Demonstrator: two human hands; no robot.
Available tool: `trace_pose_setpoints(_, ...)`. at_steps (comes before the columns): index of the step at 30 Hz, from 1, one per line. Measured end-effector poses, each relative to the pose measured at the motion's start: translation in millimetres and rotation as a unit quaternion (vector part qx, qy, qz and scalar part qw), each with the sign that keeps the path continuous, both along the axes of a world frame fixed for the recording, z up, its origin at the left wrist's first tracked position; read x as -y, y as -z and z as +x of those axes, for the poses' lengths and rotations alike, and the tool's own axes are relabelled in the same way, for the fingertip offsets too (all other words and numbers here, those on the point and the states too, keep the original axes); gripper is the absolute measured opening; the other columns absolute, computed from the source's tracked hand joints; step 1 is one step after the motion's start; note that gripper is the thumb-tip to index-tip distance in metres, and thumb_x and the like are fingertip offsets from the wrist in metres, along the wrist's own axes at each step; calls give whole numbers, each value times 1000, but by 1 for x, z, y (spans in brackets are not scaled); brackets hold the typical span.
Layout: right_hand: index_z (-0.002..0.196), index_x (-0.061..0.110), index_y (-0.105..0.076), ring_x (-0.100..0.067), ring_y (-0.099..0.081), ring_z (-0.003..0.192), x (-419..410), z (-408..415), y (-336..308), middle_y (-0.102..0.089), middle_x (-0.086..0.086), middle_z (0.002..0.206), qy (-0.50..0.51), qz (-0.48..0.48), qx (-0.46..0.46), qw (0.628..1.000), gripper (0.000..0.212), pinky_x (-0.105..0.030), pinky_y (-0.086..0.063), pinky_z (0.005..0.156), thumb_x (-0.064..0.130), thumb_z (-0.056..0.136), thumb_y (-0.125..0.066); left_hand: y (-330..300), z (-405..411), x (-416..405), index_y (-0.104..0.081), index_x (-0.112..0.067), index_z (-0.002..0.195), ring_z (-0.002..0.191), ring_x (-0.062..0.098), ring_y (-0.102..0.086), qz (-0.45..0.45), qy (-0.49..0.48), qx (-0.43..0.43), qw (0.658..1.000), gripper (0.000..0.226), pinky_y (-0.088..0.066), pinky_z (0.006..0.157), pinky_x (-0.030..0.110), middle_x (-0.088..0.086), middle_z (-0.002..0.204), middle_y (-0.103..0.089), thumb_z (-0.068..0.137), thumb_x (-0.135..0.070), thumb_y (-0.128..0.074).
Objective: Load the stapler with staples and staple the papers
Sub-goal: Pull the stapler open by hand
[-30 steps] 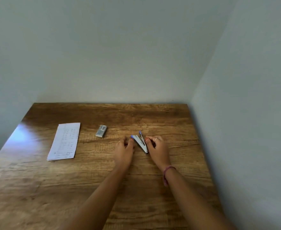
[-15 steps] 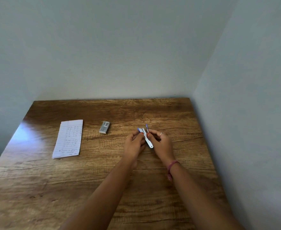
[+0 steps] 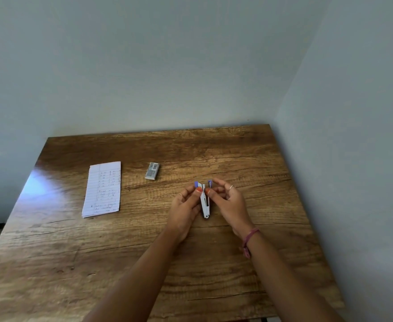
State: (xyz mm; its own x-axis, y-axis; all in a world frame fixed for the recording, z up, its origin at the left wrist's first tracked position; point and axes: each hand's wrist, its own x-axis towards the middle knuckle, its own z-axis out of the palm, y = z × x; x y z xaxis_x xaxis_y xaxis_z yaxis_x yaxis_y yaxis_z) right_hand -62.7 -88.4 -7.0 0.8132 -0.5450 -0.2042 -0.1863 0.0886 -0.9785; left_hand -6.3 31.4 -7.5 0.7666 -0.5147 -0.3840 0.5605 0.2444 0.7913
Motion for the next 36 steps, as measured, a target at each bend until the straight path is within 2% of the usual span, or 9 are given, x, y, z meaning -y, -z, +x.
trace_pose_setpoints(3, 115, 22, -65, -8, -66, 91, -3, 0, 0, -71, 4, 99, -10, -21, -19, 1000, 28, -19, -52, 78, 26, 87, -66, -2, -2, -1, -63, 1, 111, 104, 30, -66, 15, 19, 31, 999, 29, -53, 91, 41, 18, 108, -70, 85, -11, -65)
trace_pose_setpoints(7, 101, 14, -65, -9, -66, 85, -3, 0, -6, -70, -1, 94, 47, 24, 5, 999, 16, -16, -51, 72, 15, 85, -68, -3, -4, 1, -62, 1, 108, 94, 22, -69, 6, -35, 3, 999, 19, -58, 80, 36, 16, 101, -71, 92, -8, -56)
trace_pose_setpoints(12, 91, 12, -59, -15, -68, 85, 5, -20, -9, -72, -8, 90, 92, 111, 14, 990, 12, -23, -52, 73, 6, 84, -66, -3, 1, 0, -59, -1, 106, 98, 19, -69, -56, -120, -68, 989, 17, -53, 91, 38, 13, 103, -69, 96, -11, -50)
trace_pose_setpoints(17, 101, 16, -60, -14, -65, 95, -9, -51, -7, -69, -6, 101, 24, 29, -31, 999, 24, -19, -52, 81, 1, 83, -66, -6, 6, -2, -61, -3, 100, 94, 16, -70, -86, -125, -95, 984, 18, -53, 91, 34, 12, 100, -70, 98, -12, -45)
trace_pose_setpoints(22, 104, 27, -60, -2, -60, 100, -16, -54, -13, -65, 9, 106, -88, -70, -82, 990, 34, -14, -49, 84, 15, 76, -77, -6, 9, -14, -62, -4, 103, 101, 18, -68, -96, -66, -96, 989, 21, -53, 90, 30, 10, 103, -72, 98, -14, -44)
trace_pose_setpoints(25, 102, 30, -62, -4, -62, 98, -21, -35, -22, -67, 8, 104, -80, -106, -59, 989, 26, -19, -51, 84, 23, 79, -74, -8, 9, -19, -63, -3, 104, 96, 18, -69, -108, -37, -106, 988, 20, -56, 85, 30, 12, 101, -72, 95, -12, -48)
trace_pose_setpoints(27, 101, 26, -67, -5, -63, 96, -25, -19, -27, -68, 6, 101, -53, -111, -42, 992, 18, -20, -53, 81, 29, 84, -69, -8, 8, -20, -65, -3, 102, 89, 18, -70, -113, -24, -108, 987, 18, -57, 79, 30, 12, 96, -72, 91, -9, -52)
trace_pose_setpoints(30, 103, 22, -72, -6, -65, 95, -28, 0, -30, -70, 4, 100, -38, -131, -27, 990, 23, -24, -55, 82, 35, 84, -68, -7, 7, -23, -68, -4, 102, 90, 20, -68, -117, -12, -105, 987, 22, -54, 84, 34, 13, 100, -71, 83, -9, -59)
trace_pose_setpoints(36, 100, 16, -74, 0, -67, 87, -23, 8, -42, -74, 5, 96, -88, -202, -43, 975, 21, -18, -54, 77, 25, 81, -72, -8, 10, -28, -70, -3, 101, 86, 18, -70, -124, 3, -106, 987, 23, -57, 81, 30, 13, 98, -72, 80, -5, -59)
